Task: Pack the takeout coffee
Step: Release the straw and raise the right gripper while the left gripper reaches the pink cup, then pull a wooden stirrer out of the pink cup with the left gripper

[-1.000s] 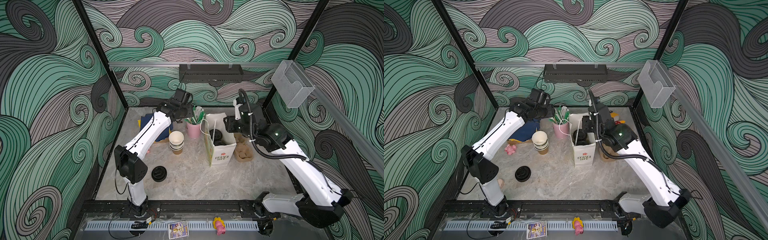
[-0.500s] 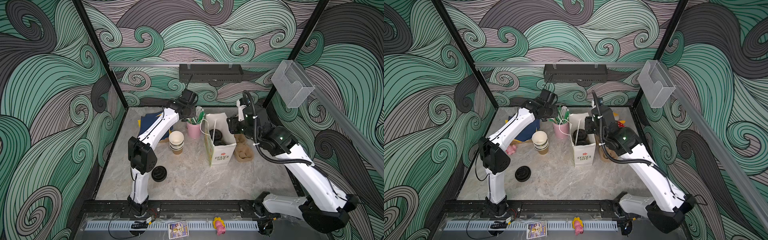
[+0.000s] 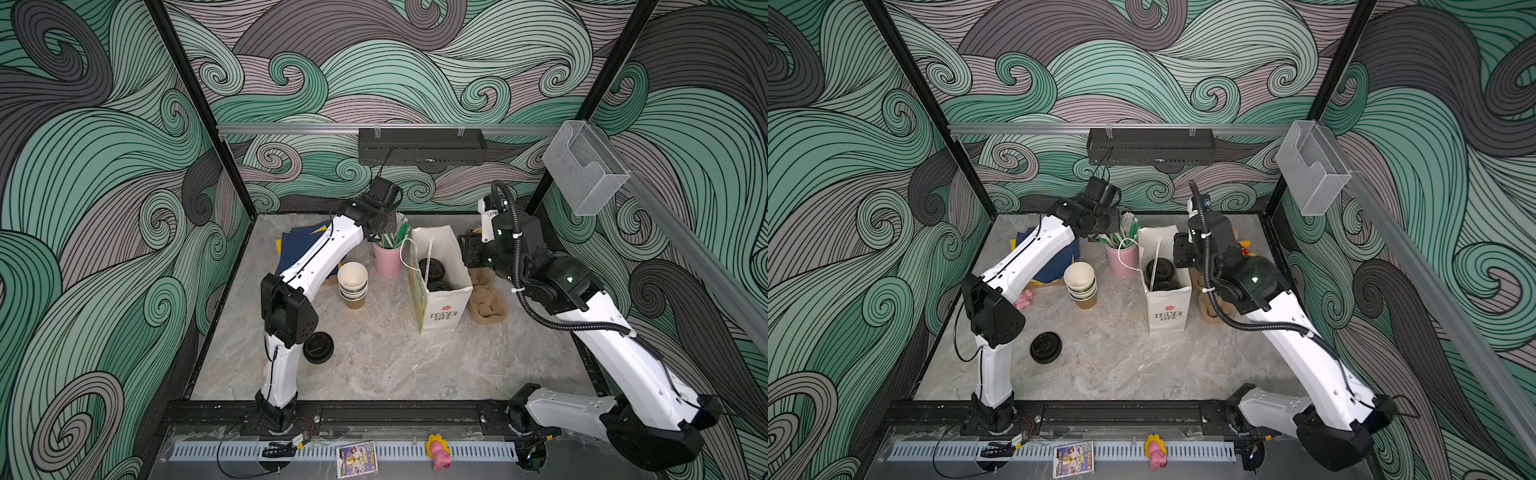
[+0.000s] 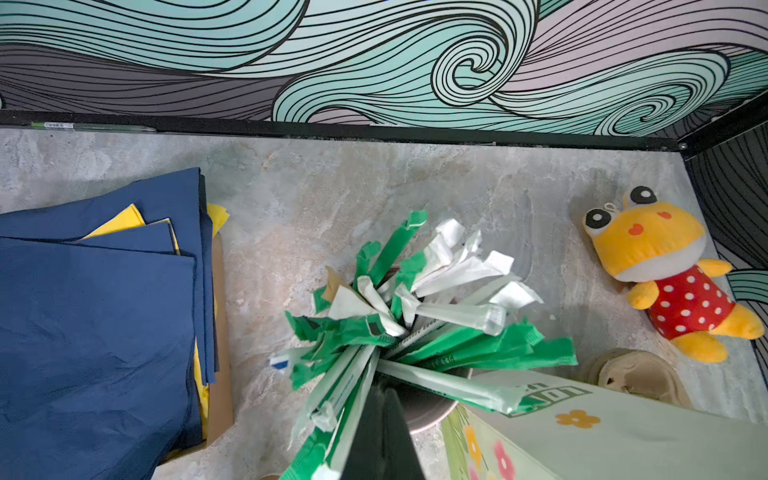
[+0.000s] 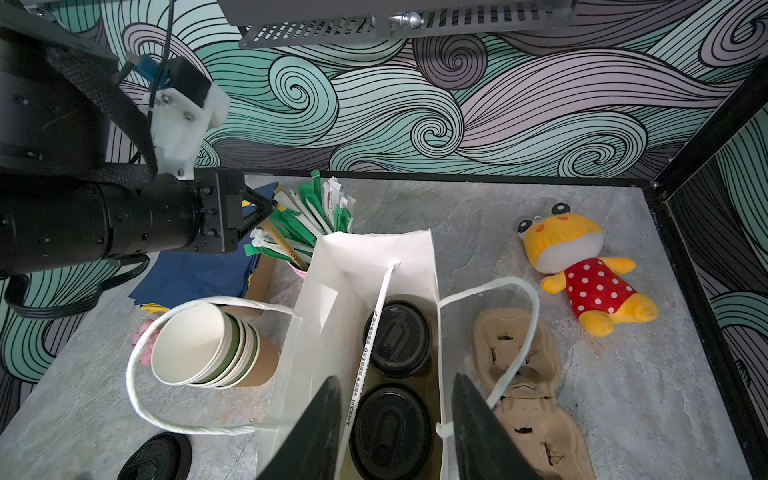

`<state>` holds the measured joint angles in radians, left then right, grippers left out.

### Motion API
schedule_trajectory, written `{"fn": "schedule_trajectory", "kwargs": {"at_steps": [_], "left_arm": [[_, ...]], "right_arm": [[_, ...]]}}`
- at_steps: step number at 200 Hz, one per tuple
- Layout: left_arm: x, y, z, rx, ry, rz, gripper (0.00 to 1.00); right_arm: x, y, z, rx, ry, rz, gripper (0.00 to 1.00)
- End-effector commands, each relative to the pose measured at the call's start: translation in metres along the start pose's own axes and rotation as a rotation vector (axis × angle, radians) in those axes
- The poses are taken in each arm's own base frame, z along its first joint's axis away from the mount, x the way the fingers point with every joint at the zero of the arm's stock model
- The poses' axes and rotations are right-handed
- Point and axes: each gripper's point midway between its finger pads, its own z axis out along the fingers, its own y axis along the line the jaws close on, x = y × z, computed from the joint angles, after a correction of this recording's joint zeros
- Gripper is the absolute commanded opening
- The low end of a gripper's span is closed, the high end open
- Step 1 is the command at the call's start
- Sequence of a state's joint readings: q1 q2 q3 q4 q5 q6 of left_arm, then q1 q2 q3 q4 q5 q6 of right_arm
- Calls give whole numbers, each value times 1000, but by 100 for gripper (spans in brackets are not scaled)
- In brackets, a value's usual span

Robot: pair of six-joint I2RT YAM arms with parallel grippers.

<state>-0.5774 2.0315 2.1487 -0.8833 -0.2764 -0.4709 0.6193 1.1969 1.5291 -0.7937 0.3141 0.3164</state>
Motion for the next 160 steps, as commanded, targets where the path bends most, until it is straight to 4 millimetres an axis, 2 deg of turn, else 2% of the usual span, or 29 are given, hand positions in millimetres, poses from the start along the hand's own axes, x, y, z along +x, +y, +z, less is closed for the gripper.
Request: {"fn": "schedule_trajectory", "kwargs": {"at_steps": [1, 45, 91, 120, 160], "left_arm": [[-15, -1, -20, -1, -49, 17, 0], [-40, -13, -68, 113, -142, 23, 0], [-52, -14, -118, 202, -219, 35, 0], [-61, -10, -150, 231, -278, 76, 0], [-67, -10, -207, 332, -355, 141, 0]], "right_arm": [[-5, -8, -9, 25, -17, -10, 45], [-13, -9, -18, 16, -20, -45, 45], [-26, 8, -24, -81, -29, -123, 45], [-37, 34, -24, -214, -50, -193, 44], [-57, 95, -30, -522, -86, -279, 44]]}}
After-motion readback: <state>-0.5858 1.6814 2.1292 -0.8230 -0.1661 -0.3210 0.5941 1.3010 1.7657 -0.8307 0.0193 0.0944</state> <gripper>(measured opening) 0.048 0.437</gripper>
